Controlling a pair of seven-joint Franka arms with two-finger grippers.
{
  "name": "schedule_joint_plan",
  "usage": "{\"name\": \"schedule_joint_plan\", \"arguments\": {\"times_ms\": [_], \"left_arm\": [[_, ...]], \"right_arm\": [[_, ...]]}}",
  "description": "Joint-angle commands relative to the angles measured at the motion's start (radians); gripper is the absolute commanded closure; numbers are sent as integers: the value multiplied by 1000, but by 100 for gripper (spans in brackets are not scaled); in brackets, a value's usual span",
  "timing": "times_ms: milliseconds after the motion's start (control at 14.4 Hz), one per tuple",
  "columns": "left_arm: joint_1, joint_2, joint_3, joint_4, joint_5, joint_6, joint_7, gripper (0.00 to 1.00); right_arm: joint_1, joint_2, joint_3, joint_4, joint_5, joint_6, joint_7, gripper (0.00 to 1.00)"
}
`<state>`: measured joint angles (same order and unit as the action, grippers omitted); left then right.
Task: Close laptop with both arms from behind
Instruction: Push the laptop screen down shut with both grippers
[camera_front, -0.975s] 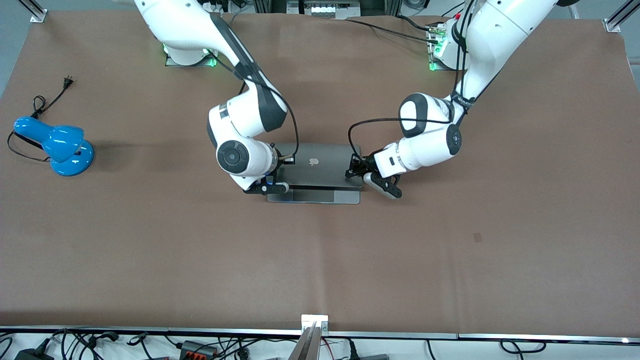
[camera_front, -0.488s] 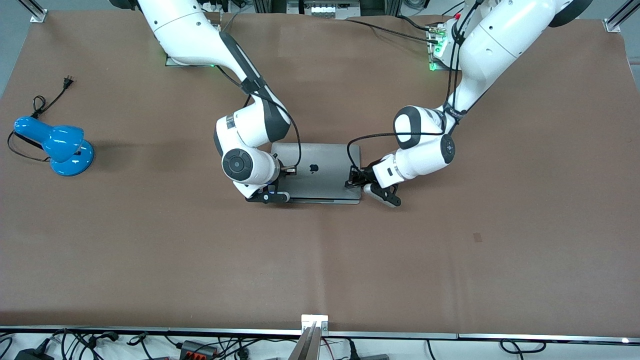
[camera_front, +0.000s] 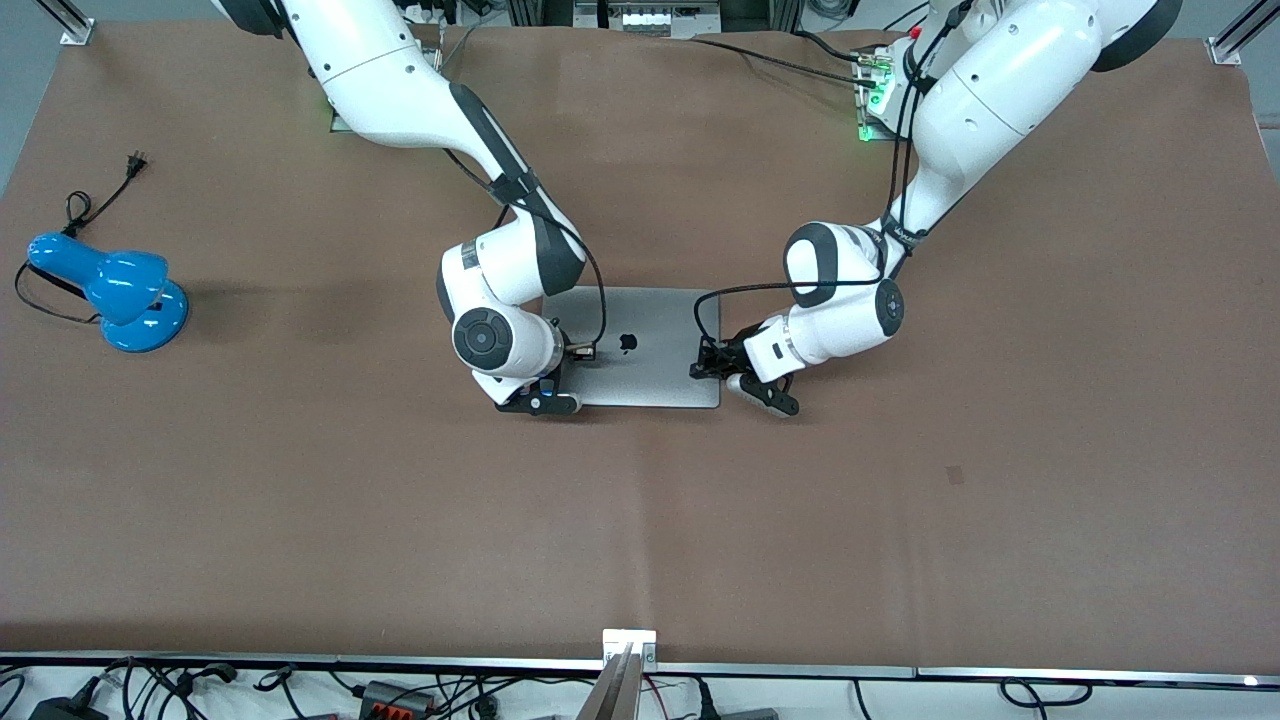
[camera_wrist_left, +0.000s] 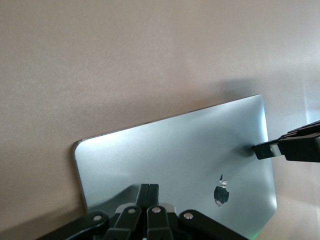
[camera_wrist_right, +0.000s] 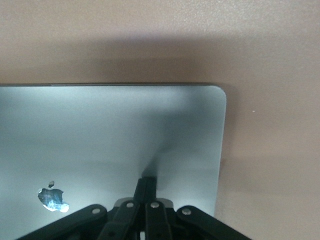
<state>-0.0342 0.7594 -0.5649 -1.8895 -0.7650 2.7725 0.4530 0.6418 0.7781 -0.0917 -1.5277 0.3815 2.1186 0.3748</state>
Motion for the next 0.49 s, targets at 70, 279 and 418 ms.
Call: {"name": "schedule_joint_plan", "arguments": {"times_ms": [70,279,418], "left_arm": [[-4,40,8,23,-7,12,27,99],[-4,50,11,23,-7,12,49,99],[-1,49,10,23,-8,12,49,99]], "right_arm": [[-2,35,0,29,-18,12,6,100],[-1,32,-6,31,-18,11,3,100],[-1,29,-8,31,-18,9,1,100]]}}
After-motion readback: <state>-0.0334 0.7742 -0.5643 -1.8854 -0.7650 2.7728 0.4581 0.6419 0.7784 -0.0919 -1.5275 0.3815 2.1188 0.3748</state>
